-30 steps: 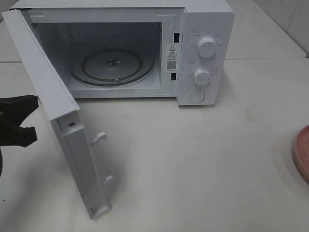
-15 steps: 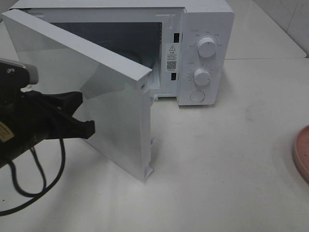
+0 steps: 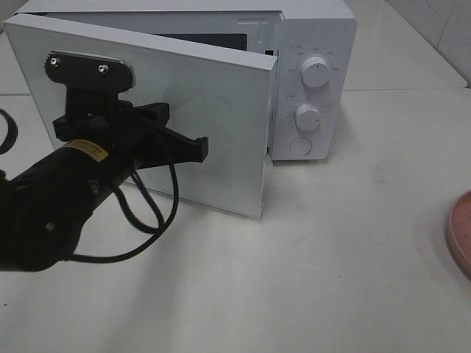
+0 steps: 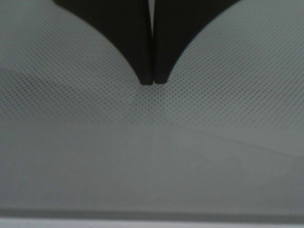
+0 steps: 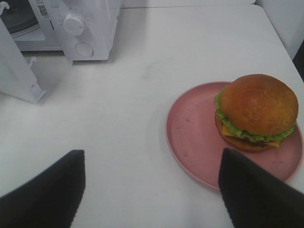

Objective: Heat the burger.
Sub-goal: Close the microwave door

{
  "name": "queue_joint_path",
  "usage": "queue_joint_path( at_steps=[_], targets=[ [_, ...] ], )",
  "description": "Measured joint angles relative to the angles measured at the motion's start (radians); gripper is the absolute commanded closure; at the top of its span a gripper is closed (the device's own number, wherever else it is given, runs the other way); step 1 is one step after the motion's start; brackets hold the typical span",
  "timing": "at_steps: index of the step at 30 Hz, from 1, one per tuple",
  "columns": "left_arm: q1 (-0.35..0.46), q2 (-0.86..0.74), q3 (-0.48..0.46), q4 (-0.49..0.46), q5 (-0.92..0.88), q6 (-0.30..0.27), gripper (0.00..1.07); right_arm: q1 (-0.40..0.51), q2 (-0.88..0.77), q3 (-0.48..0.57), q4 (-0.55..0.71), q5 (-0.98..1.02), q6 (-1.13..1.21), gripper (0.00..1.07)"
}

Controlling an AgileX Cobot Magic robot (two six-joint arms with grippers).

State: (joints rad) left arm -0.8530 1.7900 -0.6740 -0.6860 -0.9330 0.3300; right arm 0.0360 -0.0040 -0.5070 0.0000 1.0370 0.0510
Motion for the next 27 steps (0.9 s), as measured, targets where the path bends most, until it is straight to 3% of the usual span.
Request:
queue_joint_path(
  at_steps=[6,17,19,27],
  targets=[
    [-0.003,0.055,-0.146,-0.099,0.027,0.113,1.07,0.0,0.0,0.0,0.0,0.0,0.0,0.32],
    [-0.003,0.137,-0.312,-0.22,0.036,0.276,1.07,0.0,0.0,0.0,0.0,0.0,0.0,0.32],
    [-0.003,0.165,-0.352,-0.245,0.037,0.331,1.07,0.0,0.0,0.0,0.0,0.0,0.0,0.32],
    [-0.003,0.212,-0.424,-0.281,0.08,0.378,1.07,0.0,0.0,0.0,0.0,0.0,0.0,0.32]
  ],
)
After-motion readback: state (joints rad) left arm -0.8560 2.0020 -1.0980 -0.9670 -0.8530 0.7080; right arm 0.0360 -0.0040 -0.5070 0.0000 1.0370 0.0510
